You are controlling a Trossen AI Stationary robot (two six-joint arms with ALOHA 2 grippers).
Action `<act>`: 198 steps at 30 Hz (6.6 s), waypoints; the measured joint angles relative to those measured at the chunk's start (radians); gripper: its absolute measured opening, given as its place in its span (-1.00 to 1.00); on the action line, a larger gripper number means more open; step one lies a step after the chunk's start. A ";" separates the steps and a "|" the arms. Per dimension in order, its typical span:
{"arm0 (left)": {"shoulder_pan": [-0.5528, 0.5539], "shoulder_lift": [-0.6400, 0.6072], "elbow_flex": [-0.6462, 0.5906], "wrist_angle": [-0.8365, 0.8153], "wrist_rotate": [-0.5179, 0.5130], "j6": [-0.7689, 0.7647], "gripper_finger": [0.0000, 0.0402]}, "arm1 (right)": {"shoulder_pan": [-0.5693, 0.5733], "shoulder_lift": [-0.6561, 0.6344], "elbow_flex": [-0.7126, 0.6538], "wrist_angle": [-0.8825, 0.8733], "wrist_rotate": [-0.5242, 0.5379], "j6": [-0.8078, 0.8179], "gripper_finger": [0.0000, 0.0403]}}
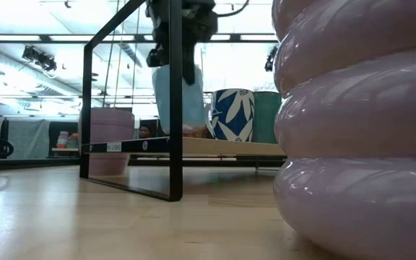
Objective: Place coffee mugs
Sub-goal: Put the light blue cup on the shelf, then put the dark green mug on the shelf, then put the yellow mug on the shelf
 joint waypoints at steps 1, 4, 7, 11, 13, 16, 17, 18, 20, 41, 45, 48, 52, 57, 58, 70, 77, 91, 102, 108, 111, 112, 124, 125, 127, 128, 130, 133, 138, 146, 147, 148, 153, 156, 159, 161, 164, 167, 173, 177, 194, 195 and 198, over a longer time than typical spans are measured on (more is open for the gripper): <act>-0.008 0.014 0.006 -0.001 -0.001 -0.016 -0.86 | 0.000 -0.007 -0.003 0.002 -0.008 0.000 -0.17; -0.024 0.049 0.016 0.000 0.000 -0.046 -0.86 | 0.000 -0.015 -0.010 0.003 -0.041 0.001 -0.17; -0.035 0.077 0.020 0.000 -0.025 -0.065 -0.86 | 0.000 -0.014 -0.022 0.000 -0.055 -0.003 -0.17; -0.035 0.096 0.021 -0.002 -0.080 -0.076 -0.86 | 0.000 -0.014 -0.037 0.001 -0.055 -0.014 -0.17; -0.032 0.102 0.021 -0.001 -0.084 -0.085 -0.85 | 0.001 -0.014 -0.038 0.000 -0.057 -0.014 -0.17; -0.032 0.109 0.022 0.017 -0.089 -0.087 -0.83 | 0.001 -0.013 -0.039 0.001 -0.079 -0.022 -0.17; -0.032 0.110 0.022 0.021 -0.091 -0.087 -0.83 | 0.001 -0.014 -0.039 0.002 -0.087 -0.024 -0.17; -0.032 0.110 0.022 0.024 -0.095 -0.090 -0.82 | 0.001 -0.014 -0.039 0.002 -0.093 -0.025 -0.17; -0.032 0.110 0.022 0.041 -0.105 -0.092 -0.82 | 0.001 -0.014 -0.039 -0.006 -0.104 -0.026 -0.17; -0.039 0.097 0.019 0.101 -0.089 -0.085 -0.26 | 0.106 -0.014 -0.039 -0.120 -0.125 0.063 -0.17; -0.045 0.065 0.019 0.101 -0.085 -0.064 -0.24 | 0.176 -0.013 -0.039 -0.156 -0.124 0.112 -0.17; -0.051 0.043 0.020 0.096 -0.068 -0.037 -0.24 | 0.244 -0.013 -0.039 -0.180 -0.123 0.163 -0.17; -0.060 0.004 0.020 0.083 -0.058 0.015 -0.24 | 0.336 -0.012 -0.039 -0.192 -0.123 0.248 -0.17; -0.084 -0.034 0.020 0.072 -0.105 0.124 -0.24 | 0.470 0.040 -0.039 -0.215 -0.067 0.417 -0.17; -0.093 -0.044 0.019 0.077 -0.132 0.157 -0.24 | 0.500 0.061 -0.039 -0.222 -0.050 0.450 -0.17; -0.116 -0.132 -0.098 0.186 -0.258 0.314 -0.29 | 0.727 0.297 -0.037 -0.170 -0.117 0.631 -0.17; -0.117 -0.228 -0.172 0.210 -0.285 0.315 -0.29 | 0.745 0.405 -0.009 -0.063 -0.225 0.679 -0.14; -0.077 -0.479 -0.451 0.455 -0.330 0.356 -0.29 | 0.822 0.612 0.187 -0.282 -0.122 0.662 -0.12; -0.063 -0.630 -0.533 0.450 -0.324 0.275 -0.29 | 0.809 0.659 0.152 -0.322 -0.119 0.594 -0.38; -0.063 -0.673 -0.529 0.467 -0.316 0.265 -0.29 | 0.796 0.675 0.154 -0.318 -0.136 0.555 -0.73; -0.063 -0.689 -0.530 0.468 -0.309 0.247 -0.29 | 0.782 0.668 0.154 -0.345 -0.139 0.562 -0.78; -0.063 -0.695 -0.530 0.468 -0.305 0.247 -0.29 | 0.774 0.663 0.154 -0.359 -0.134 0.563 -0.78; -0.063 -0.723 -0.531 0.494 -0.257 0.240 -0.29 | 0.581 0.477 0.150 -0.424 0.036 0.449 -0.79; -0.063 -0.724 -0.531 0.496 -0.257 0.240 -0.29 | 0.549 0.467 0.150 -0.422 0.038 0.449 -0.79; -0.063 -0.724 -0.531 0.500 -0.257 0.240 -0.29 | 0.480 0.455 0.152 -0.420 0.038 0.456 -0.79; -0.063 -0.724 -0.531 0.505 -0.257 0.240 -0.29 | 0.446 0.454 0.155 -0.419 0.041 0.458 -0.79; -0.063 -0.724 -0.531 0.523 -0.258 0.240 -0.29 | 0.381 0.454 0.170 -0.414 0.045 0.454 -0.79; -0.063 -0.723 -0.531 0.532 -0.257 0.240 -0.29 | 0.297 0.458 0.198 -0.409 0.046 0.394 -0.79; -0.063 -0.724 -0.531 0.539 -0.258 0.240 -0.29 | 0.164 0.461 0.208 -0.391 -0.024 0.280 -0.79; -0.063 -0.725 -0.531 0.523 -0.258 0.248 -0.29 | 0.022 0.461 0.208 -0.319 -0.135 0.161 -0.79; -0.063 -0.725 -0.531 0.522 -0.258 0.248 -0.29 | 0.008 0.461 0.208 -0.320 -0.154 0.149 -0.79; -0.063 -0.725 -0.531 0.522 -0.258 0.248 -0.29 | -0.003 0.462 0.208 -0.321 -0.171 0.136 -0.79; -0.063 -0.725 -0.531 0.501 -0.257 0.248 -0.29 | -0.041 0.462 0.208 -0.309 -0.202 0.116 -0.79; -0.063 -0.725 -0.531 0.499 -0.257 0.249 -0.29 | -0.050 0.463 0.208 -0.307 -0.211 0.111 -0.79; -0.063 -0.725 -0.531 0.498 -0.257 0.249 -0.29 | -0.051 0.482 0.209 -0.306 -0.213 0.112 -0.79; -0.063 -0.725 -0.530 0.498 -0.257 0.249 -0.29 | -0.051 0.500 0.209 -0.312 -0.214 0.108 -0.79; -0.063 -0.725 -0.530 0.496 -0.257 0.249 -0.29 | -0.050 0.528 0.208 -0.309 -0.213 0.108 -0.79; -0.063 -0.725 -0.530 0.489 -0.257 0.249 -0.29 | -0.054 0.538 0.209 -0.310 -0.203 0.108 -0.78; -0.063 -0.725 -0.530 0.474 -0.257 0.248 -0.29 | -0.062 0.544 0.210 -0.310 -0.199 0.109 -0.74; -0.063 -0.725 -0.530 0.476 -0.257 0.248 -0.29 | -0.062 0.544 0.210 -0.312 -0.194 0.110 -0.63; -0.063 -0.724 -0.530 0.477 -0.257 0.248 -0.29 | -0.057 0.543 0.329 -0.452 -0.157 0.111 -0.27; -0.063 -0.724 -0.530 0.477 -0.257 0.248 -0.29 | -0.052 0.543 0.353 -0.471 -0.157 0.117 -0.26; -0.063 -0.724 -0.530 0.476 -0.257 0.248 -0.29 | -0.027 0.542 0.406 -0.540 -0.158 0.151 -0.24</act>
